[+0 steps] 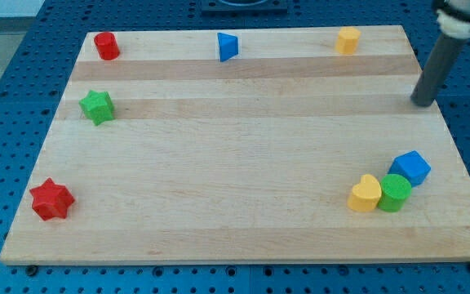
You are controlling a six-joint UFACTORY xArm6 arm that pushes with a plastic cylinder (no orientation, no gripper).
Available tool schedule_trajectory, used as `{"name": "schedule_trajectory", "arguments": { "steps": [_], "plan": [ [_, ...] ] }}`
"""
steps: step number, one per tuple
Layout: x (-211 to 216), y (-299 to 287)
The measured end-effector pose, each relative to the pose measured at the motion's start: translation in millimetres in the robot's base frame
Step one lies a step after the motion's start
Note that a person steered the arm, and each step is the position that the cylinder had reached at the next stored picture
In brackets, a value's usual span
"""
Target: Move the yellow hexagon diagonally to the blue triangle
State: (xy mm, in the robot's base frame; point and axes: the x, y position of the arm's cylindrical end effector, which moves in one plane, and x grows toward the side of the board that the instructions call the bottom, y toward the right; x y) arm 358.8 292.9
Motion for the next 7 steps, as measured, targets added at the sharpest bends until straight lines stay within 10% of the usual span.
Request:
{"name": "schedule_trajectory", "arguments": {
  "steps": [2, 7],
  "plan": [
    [-138, 24],
    [-129, -132]
  ]
}}
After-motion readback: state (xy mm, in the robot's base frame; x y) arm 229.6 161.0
